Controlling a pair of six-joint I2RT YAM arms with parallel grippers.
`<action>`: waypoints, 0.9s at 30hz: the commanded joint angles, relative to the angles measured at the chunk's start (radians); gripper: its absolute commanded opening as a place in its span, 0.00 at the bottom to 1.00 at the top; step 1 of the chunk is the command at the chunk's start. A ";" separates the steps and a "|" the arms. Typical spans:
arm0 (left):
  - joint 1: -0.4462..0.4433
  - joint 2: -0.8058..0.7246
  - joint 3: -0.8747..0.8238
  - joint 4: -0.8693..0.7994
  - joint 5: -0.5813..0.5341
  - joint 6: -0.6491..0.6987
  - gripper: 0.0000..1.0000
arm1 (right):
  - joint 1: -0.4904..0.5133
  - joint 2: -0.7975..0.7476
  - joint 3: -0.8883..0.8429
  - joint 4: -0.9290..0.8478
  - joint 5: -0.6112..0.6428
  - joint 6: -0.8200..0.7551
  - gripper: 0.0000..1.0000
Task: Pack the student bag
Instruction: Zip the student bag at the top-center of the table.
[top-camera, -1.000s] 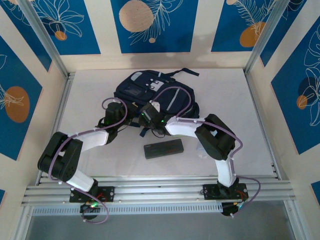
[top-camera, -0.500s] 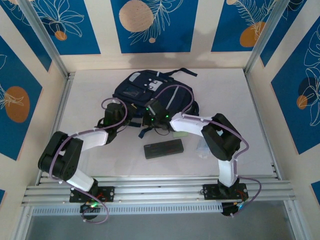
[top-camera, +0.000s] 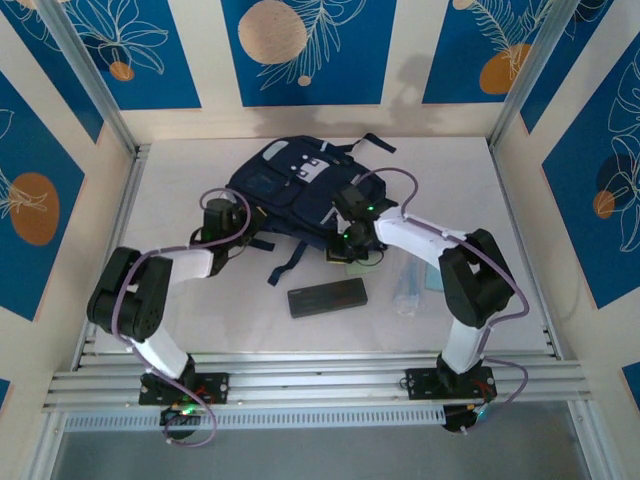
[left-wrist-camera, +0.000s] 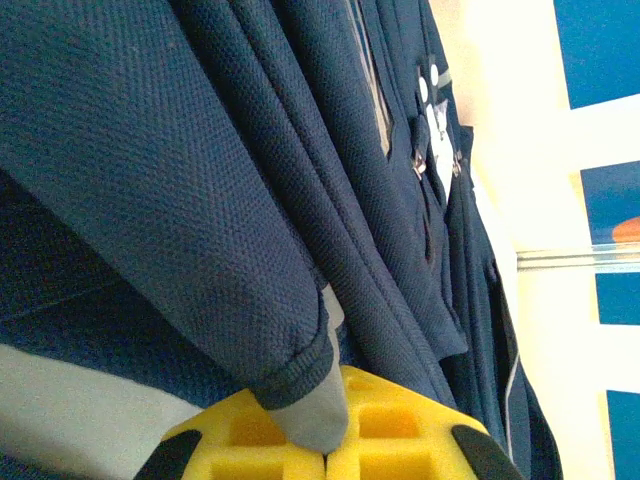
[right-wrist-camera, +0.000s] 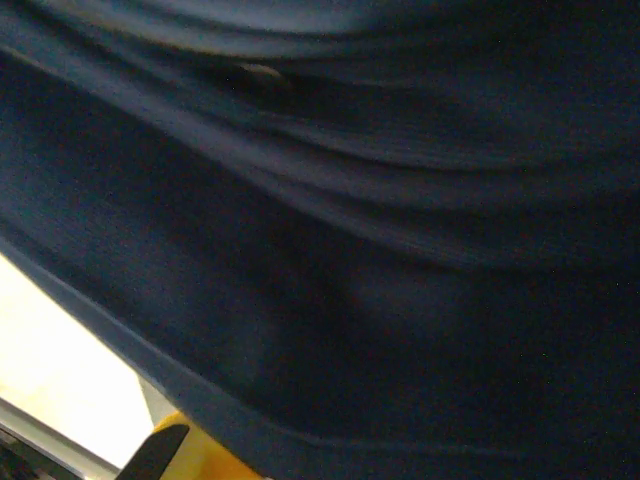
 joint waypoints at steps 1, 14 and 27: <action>0.072 0.072 0.111 0.033 -0.002 0.086 0.00 | -0.065 -0.039 0.016 -0.259 -0.038 -0.122 0.00; 0.066 0.098 0.285 -0.211 0.284 0.166 0.92 | -0.018 0.136 0.283 0.016 -0.511 -0.031 0.00; -0.076 0.070 0.122 -0.012 0.184 -0.036 0.80 | 0.046 0.215 0.379 0.073 -0.588 0.088 0.00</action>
